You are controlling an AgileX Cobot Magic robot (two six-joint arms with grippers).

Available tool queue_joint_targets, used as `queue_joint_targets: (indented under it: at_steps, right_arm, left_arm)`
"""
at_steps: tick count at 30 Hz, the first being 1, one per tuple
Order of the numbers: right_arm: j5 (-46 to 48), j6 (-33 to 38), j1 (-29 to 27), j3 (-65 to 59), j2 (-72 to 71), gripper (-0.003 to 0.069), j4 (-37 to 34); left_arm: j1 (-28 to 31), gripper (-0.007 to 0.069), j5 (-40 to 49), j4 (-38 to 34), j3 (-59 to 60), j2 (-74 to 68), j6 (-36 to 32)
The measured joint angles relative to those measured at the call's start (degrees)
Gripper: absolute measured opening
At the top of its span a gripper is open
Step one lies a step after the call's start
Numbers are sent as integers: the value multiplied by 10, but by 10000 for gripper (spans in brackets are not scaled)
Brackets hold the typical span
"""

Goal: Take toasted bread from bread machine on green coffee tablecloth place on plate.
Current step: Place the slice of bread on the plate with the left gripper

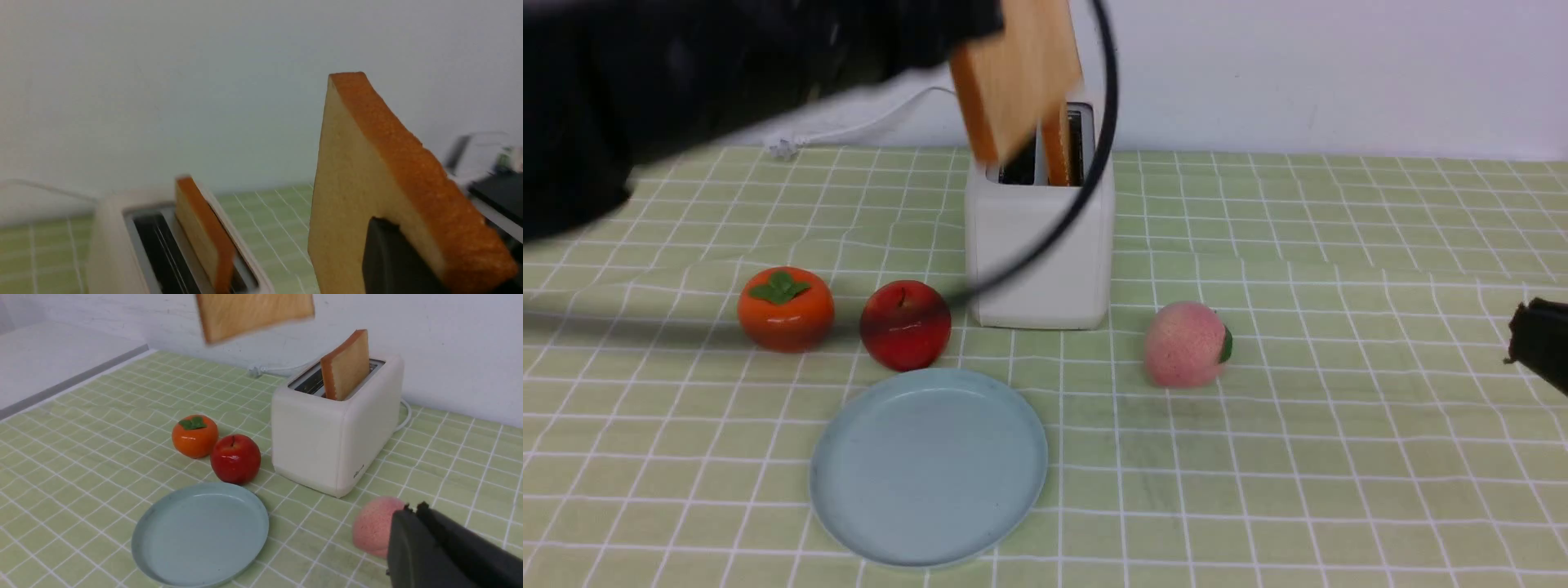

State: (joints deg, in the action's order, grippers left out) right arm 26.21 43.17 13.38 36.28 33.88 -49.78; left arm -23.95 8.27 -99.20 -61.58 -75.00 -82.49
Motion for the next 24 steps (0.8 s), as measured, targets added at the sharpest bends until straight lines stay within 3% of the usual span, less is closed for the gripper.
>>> queue_joint_targets:
  at_steps: [7, 17, 24]
  right_arm:
    - [50, 0, 0, 0, 0, 1, -5]
    - [93, -15, 0, 0, 0, 1, 0]
    - [184, -87, 0, -3, 0, 1, 87]
  left_arm:
    - [0, 88, 11, 3, 204, 71, 122]
    - [0, 88, 2, 4, 268, 2, 131]
    - [2, 88, -25, -2, 265, -58, 133]
